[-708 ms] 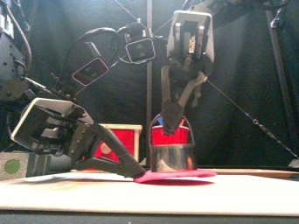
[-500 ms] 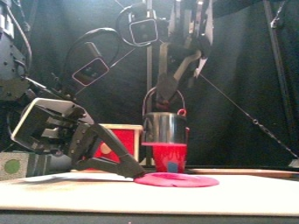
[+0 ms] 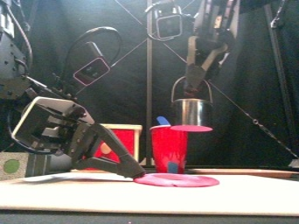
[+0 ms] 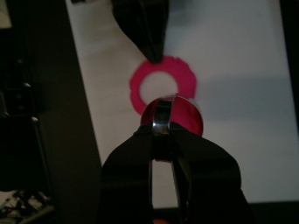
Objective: Get the cutter from the drawer then cut the dough then place the extra dough in the bowl
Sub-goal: Place the extra dough in the bowl
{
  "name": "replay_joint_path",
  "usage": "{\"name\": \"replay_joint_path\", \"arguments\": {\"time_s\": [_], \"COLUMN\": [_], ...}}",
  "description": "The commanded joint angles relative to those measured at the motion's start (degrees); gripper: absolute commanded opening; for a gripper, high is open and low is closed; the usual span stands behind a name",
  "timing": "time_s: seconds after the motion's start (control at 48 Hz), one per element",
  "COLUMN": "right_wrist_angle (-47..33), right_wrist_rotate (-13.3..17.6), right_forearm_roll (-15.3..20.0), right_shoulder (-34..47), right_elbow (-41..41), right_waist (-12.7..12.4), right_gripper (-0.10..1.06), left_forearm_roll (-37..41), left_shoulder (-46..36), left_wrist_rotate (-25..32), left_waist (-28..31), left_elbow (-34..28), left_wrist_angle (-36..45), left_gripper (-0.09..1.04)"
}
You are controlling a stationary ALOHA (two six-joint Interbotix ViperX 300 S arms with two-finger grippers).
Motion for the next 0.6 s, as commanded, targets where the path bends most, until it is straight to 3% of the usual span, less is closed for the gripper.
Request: {"name": "replay_joint_path", "arguments": {"time_s": [0.021, 0.604], "right_wrist_angle": [-2.99, -10.28], "right_wrist_rotate": [0.0, 0.0], "right_forearm_roll": [0.18, 0.97], "right_shoulder": [-3.6, -5.62], "right_elbow": [3.25, 14.5], "right_waist": [-0.26, -0.26], "right_gripper": [0.42, 0.46], "left_forearm_roll": [0.0, -0.7], "left_shoulder": [-1.93, -8.7], "left_wrist_rotate": [0.0, 0.18], "left_waist": [-0.09, 0.26], "left_elbow": [-0.26, 0.09], "left_wrist_angle": [0.44, 2.2], "left_gripper": [0.53, 0.55]}}
